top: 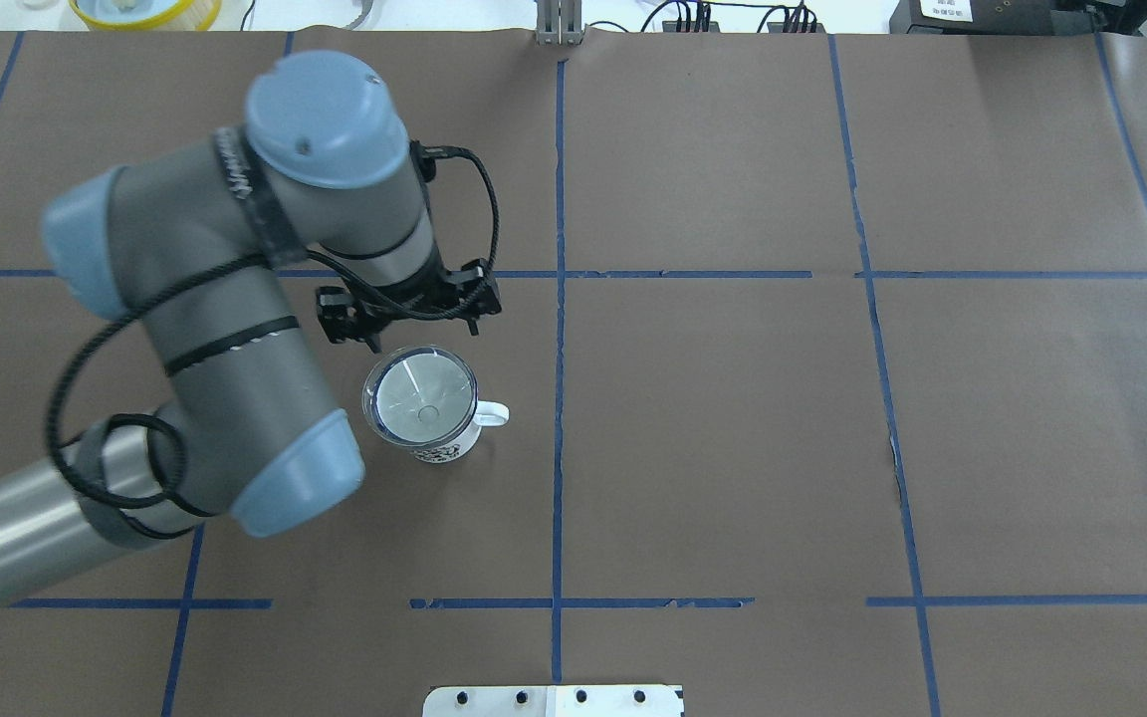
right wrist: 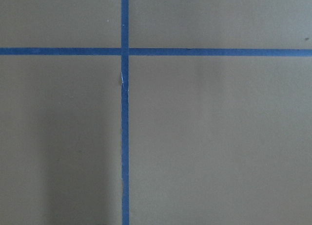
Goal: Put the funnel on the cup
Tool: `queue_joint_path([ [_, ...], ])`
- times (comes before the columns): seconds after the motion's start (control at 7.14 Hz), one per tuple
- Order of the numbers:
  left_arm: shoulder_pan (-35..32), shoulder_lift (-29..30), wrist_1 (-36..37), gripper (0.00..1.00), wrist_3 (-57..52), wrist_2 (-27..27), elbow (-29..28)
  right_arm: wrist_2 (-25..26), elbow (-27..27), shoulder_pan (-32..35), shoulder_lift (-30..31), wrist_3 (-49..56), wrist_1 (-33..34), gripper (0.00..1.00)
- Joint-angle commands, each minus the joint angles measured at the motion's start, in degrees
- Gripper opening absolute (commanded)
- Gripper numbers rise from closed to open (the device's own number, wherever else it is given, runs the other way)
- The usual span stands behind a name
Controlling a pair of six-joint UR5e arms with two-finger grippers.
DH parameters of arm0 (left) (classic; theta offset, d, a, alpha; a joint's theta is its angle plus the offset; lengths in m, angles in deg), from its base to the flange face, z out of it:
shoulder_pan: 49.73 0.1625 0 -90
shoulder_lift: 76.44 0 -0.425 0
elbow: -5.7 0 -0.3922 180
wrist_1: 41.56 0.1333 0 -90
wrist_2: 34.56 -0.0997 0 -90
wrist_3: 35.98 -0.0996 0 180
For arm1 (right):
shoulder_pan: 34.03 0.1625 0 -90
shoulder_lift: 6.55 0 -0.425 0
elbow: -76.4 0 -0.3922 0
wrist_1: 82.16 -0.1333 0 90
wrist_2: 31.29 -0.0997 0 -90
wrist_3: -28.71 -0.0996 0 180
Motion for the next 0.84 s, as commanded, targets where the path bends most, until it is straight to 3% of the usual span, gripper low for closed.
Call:
queue_joint_path([
  [0.0, -12.52, -6.29, -0.11, 1.0, -16.88, 1.56, 7.3, 0.0, 0.0, 0.0, 0.0, 0.0, 0.0, 1.0],
  [0.14, -20.77, -11.54, -0.28, 1.0, -29.68, 8.01, 7.22, 0.0, 0.0, 0.0, 0.0, 0.0, 0.0, 1.0],
  [0.42, -34.57, -25.67, -2.38, 1.0, -55.8, 15.42, 4.25, 0.0, 0.0, 0.0, 0.0, 0.0, 0.0, 1.0],
  [0.56, -42.92, -29.22, -2.92, 1.0, -63.83, 18.68, -1.69, 0.0, 0.0, 0.0, 0.0, 0.0, 0.0, 1.0],
  [0.7, -47.61, -34.56, -5.19, 1.0, -79.75, 18.97, -6.1, 0.0, 0.0, 0.0, 0.0, 0.0, 0.0, 1.0],
])
